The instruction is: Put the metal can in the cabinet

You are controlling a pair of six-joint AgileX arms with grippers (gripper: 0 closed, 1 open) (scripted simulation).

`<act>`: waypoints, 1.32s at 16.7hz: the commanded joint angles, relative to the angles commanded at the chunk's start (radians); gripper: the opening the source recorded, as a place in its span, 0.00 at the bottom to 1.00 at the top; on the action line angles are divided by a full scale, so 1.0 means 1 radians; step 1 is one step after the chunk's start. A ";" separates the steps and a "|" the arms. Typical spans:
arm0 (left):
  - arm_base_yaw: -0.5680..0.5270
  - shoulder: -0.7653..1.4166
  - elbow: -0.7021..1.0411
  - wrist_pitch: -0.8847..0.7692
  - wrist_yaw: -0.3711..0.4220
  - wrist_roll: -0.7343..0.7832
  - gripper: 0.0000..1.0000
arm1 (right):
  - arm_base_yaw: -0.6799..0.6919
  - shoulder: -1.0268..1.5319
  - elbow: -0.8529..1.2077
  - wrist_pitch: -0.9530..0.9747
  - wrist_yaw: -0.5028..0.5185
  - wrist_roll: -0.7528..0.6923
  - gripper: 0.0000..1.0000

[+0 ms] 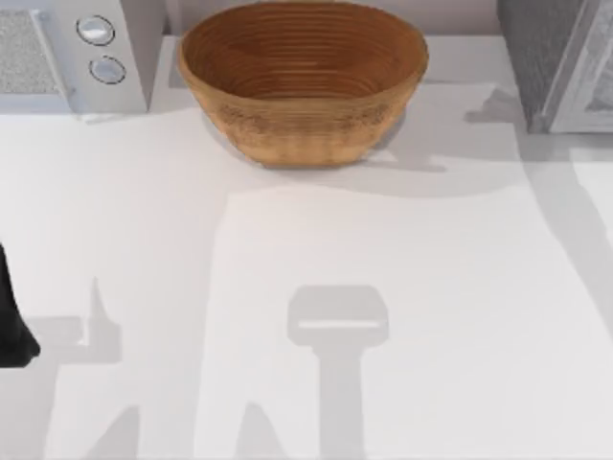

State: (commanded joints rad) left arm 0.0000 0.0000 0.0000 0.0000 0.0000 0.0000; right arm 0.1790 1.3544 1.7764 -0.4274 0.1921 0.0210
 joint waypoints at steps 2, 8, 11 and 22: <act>0.000 0.000 0.000 0.000 0.000 0.000 1.00 | -0.006 0.060 0.077 -0.019 -0.005 0.000 0.00; 0.000 0.000 0.000 0.000 0.000 0.000 1.00 | -0.037 0.348 0.476 -0.116 -0.028 -0.001 0.00; 0.000 0.000 0.000 0.000 0.000 0.000 1.00 | -0.055 0.504 0.691 -0.170 -0.043 -0.002 0.00; 0.000 0.000 0.000 0.000 0.000 0.000 1.00 | -0.082 0.732 0.985 -0.249 -0.069 -0.003 0.00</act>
State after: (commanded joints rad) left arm 0.0000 0.0000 0.0000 0.0000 0.0000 0.0000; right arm 0.0972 2.0864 2.7610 -0.6769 0.1229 0.0182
